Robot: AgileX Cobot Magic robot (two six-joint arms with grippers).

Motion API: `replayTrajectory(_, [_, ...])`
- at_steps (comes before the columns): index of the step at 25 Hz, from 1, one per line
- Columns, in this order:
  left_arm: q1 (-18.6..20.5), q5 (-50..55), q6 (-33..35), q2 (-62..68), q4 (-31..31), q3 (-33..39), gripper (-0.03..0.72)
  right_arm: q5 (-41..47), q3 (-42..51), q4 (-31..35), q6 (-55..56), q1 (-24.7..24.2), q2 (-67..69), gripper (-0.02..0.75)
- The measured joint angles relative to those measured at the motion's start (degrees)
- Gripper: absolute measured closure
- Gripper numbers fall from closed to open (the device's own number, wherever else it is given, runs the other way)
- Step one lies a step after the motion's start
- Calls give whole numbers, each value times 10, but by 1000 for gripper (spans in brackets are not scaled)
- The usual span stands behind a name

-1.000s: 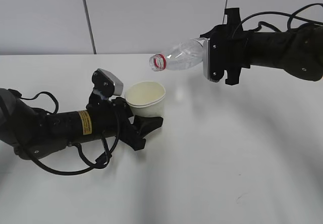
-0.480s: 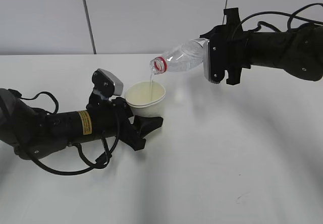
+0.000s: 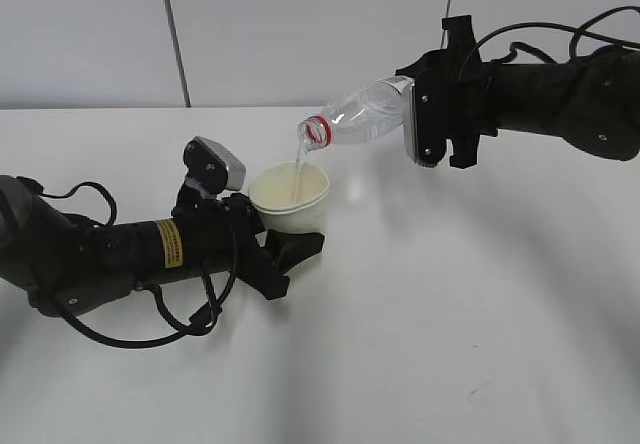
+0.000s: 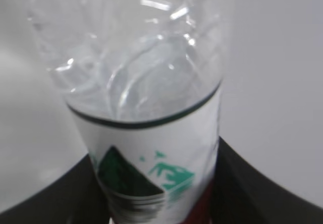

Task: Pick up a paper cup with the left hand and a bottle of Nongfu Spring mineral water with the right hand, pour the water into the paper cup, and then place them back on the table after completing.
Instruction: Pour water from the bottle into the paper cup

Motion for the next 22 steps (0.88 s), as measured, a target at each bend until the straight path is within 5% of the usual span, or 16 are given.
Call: replayTrajectory(22, [0, 3, 0, 0, 10, 0, 292, 0, 0, 0, -16, 0, 0, 373])
